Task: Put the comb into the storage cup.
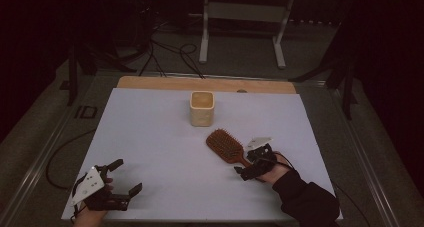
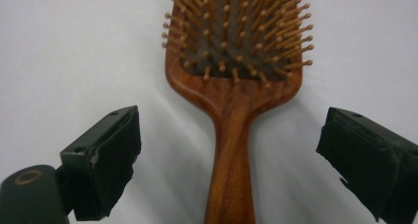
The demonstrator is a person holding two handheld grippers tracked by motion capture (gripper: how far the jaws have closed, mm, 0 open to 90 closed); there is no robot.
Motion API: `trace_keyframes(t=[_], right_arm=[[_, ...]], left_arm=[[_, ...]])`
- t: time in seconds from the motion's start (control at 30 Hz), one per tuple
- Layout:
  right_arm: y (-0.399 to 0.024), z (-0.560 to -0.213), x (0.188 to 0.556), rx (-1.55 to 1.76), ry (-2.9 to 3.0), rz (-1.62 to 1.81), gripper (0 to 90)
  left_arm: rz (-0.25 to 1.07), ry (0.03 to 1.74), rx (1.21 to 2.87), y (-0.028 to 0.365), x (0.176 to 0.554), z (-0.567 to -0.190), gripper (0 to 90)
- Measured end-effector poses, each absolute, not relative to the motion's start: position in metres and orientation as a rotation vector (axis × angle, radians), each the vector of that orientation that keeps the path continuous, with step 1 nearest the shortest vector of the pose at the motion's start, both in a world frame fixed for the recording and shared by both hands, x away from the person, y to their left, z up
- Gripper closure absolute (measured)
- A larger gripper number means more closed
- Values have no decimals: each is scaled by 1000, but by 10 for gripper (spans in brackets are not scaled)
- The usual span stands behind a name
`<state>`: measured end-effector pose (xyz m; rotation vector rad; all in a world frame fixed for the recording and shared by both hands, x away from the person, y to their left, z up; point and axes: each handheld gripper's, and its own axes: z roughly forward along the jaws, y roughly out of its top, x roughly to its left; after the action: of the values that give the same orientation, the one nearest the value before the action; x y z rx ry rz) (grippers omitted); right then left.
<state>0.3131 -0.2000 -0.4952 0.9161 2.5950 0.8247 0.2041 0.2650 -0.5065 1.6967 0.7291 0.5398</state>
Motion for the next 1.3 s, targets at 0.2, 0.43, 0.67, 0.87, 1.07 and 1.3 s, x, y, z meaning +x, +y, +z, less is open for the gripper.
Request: trace_keyframes(t=[0.2,0.43,0.67,0.87,1.07,1.3], right_arm=[[-198,-495,316,956,2628,758,139],[-197,-494,321,986,2678,690,202],[-191,-493,326,1007,2716,632,225],[-185,-493,328,1019,2730,561,276],[-181,-491,332,1017,2762,468,378],[-177,-490,338,977,2808,362,519]], left_arm=[[537,730,1696,265,204,-507,0],[535,731,1699,265,204,-507,0],[535,731,1698,265,204,-507,0],[536,727,1698,265,204,-507,0],[535,726,1697,265,204,-506,0],[535,724,1700,265,203,-506,0]])
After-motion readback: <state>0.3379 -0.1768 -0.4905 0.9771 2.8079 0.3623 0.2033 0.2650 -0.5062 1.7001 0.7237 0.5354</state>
